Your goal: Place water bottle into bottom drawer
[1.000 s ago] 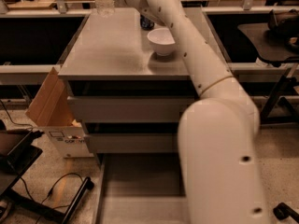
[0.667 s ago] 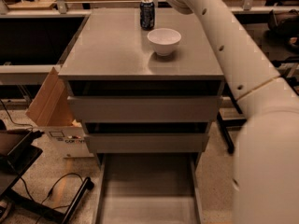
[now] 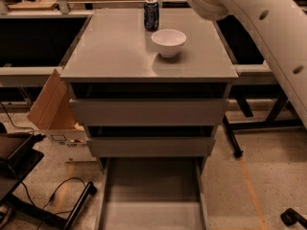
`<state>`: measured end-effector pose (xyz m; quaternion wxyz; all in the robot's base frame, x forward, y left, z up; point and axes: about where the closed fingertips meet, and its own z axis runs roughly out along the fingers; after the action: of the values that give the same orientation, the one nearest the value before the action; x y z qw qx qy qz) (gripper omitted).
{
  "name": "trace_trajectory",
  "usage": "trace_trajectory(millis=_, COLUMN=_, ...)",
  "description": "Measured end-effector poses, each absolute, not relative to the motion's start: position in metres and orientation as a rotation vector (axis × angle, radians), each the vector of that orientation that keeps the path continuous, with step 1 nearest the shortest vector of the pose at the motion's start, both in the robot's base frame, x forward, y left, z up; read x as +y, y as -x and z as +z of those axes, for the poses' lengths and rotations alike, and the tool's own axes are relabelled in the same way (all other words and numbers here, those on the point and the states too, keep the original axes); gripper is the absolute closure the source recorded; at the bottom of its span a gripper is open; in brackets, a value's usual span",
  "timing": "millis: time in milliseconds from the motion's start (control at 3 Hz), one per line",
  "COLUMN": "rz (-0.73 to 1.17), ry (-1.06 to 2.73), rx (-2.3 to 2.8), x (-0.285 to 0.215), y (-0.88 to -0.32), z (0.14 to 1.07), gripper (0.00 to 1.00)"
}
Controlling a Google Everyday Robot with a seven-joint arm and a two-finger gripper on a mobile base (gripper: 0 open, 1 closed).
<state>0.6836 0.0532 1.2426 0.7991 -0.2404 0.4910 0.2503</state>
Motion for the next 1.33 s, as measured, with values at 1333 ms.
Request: trace_trajectory(millis=1333, rz=0.734, ry=0.6, rx=1.262, x=0.027, y=-0.549, z=0.98, gripper=1.0)
